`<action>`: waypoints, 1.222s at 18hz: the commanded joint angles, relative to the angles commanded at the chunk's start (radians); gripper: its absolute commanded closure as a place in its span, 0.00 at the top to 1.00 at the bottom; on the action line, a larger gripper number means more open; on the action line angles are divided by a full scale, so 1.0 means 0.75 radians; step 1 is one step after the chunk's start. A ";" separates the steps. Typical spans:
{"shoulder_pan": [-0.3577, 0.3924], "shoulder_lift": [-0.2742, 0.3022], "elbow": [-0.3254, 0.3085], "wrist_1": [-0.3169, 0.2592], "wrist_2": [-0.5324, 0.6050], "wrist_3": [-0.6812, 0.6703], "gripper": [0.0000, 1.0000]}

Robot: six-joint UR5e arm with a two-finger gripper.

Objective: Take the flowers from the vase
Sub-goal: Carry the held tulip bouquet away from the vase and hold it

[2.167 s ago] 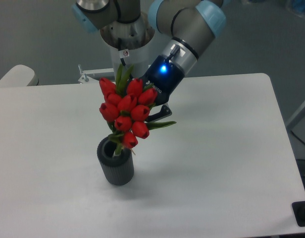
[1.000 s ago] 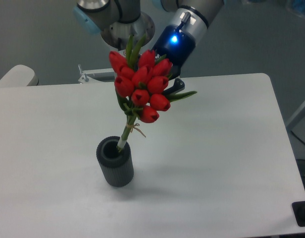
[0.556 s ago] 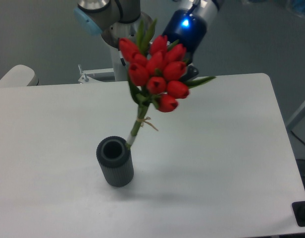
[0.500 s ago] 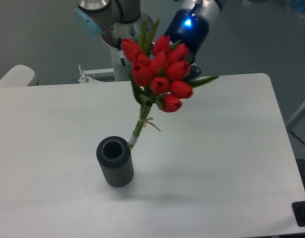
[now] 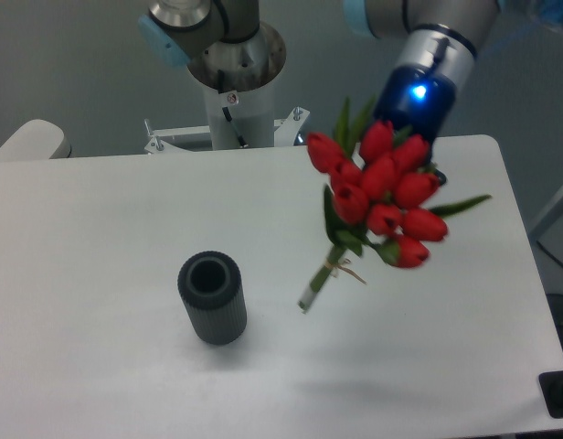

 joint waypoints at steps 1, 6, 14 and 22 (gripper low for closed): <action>0.000 -0.029 0.020 0.000 0.002 0.020 0.28; 0.010 -0.123 0.084 0.000 0.012 0.110 0.28; 0.006 -0.135 0.074 -0.004 0.133 0.225 0.28; 0.006 -0.129 0.060 -0.006 0.133 0.227 0.28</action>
